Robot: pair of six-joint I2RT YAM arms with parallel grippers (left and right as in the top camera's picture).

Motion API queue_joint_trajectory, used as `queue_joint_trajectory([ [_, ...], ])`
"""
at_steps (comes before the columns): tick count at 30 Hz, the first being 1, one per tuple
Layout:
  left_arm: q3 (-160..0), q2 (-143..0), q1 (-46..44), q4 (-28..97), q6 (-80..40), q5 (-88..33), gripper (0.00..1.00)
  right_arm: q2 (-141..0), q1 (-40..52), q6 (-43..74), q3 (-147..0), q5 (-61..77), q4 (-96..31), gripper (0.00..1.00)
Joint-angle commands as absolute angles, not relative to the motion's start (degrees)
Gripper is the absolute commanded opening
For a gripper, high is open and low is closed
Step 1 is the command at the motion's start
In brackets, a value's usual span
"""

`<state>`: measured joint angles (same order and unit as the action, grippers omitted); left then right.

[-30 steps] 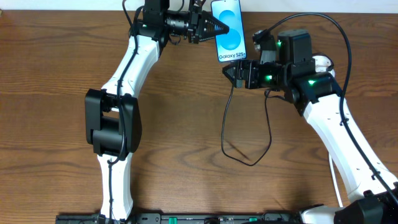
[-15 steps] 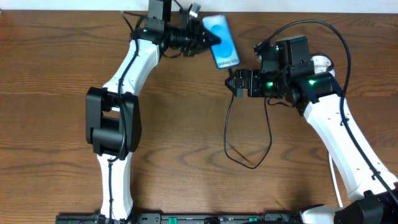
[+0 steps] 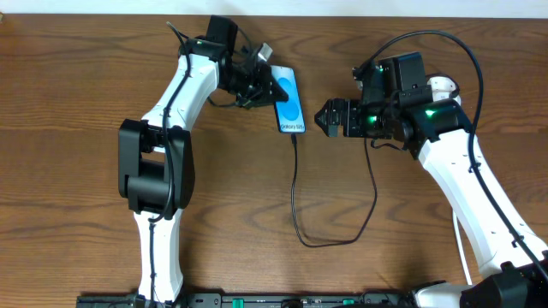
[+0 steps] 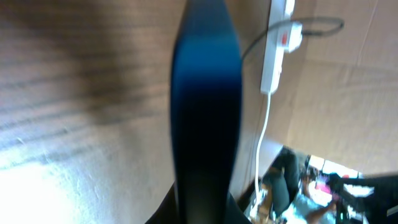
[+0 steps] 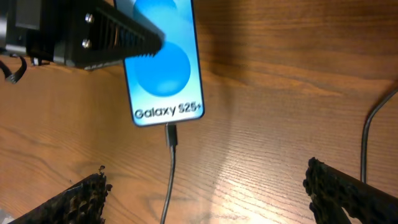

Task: Plug charger to phone and switch on socket
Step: 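Lower the phone flat onto the table with the left gripper and release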

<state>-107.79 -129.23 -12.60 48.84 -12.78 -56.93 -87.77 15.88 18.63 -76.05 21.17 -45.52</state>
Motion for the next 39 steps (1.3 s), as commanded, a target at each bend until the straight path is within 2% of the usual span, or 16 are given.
queue_joint_trajectory([
  [1,-107.9,-129.0,-13.5,51.4,-4.4,-60.7,0.07,-87.7,15.2,18.4,-77.1,20.9,-45.9,0.99],
  [7,-106.5,-129.0,-16.0,53.4,-4.3,-50.0,0.07,-87.7,15.2,18.4,-77.1,20.9,-47.1,0.99],
  [14,-105.1,-129.3,-18.9,53.9,-4.3,-44.1,0.07,-87.7,15.2,18.5,-77.1,20.9,-47.9,0.99],
  [39,-103.2,-132.8,-19.0,54.9,-4.9,-43.8,0.07,-87.7,15.2,18.6,-77.1,21.1,-50.3,0.99],
])
